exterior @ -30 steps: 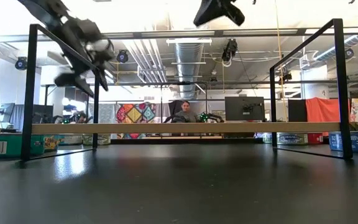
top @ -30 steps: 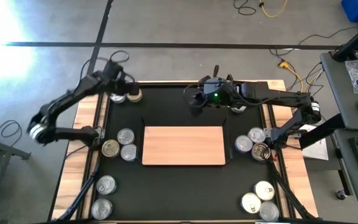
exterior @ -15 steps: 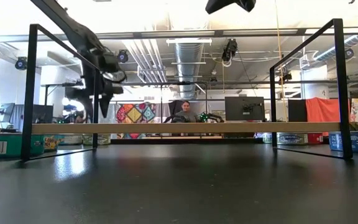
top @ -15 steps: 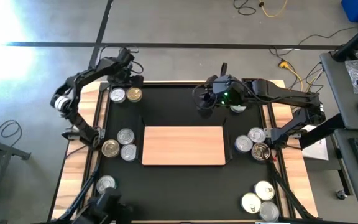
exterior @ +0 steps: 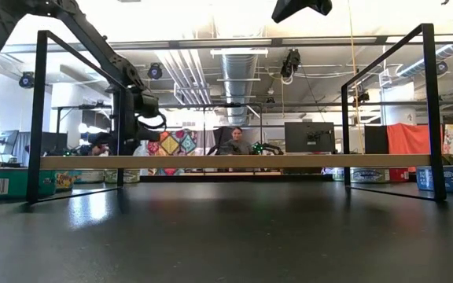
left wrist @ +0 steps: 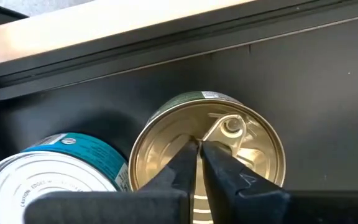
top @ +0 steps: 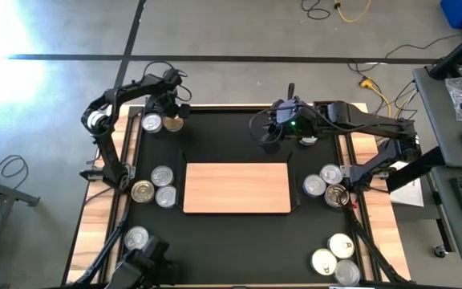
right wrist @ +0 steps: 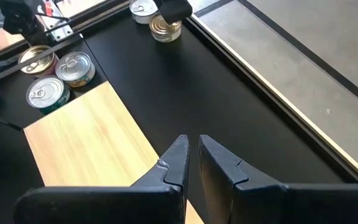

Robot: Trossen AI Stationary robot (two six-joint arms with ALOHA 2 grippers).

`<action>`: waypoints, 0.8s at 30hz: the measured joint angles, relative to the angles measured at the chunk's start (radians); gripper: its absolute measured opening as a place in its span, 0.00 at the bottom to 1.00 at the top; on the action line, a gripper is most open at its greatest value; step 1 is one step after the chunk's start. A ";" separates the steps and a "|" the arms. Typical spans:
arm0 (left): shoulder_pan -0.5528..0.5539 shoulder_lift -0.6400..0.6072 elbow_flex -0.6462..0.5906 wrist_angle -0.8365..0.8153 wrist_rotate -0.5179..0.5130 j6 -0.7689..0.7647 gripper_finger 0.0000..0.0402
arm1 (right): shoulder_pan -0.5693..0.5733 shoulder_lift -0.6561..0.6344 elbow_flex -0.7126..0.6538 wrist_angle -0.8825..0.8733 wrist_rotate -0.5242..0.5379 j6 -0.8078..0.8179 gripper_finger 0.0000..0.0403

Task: Stack canned seafood by type on shelf
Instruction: Put the top left green tuna can on the shelf

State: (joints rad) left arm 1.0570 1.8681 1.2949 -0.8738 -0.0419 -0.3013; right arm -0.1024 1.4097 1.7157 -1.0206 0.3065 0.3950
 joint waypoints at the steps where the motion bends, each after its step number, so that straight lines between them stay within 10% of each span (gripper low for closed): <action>1: 0.000 0.001 0.000 0.000 -0.001 -0.007 0.02 | 0.000 0.000 0.000 -0.001 0.000 -0.002 0.07; 24: -0.341 -0.005 0.010 0.312 0.324 -0.093 0.01 | -0.003 -0.007 -0.001 -0.094 0.008 -0.122 0.07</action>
State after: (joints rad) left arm 0.7164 1.8627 1.3052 -0.5614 0.2825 -0.3947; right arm -0.1051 1.4031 1.7149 -1.1148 0.3145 0.2734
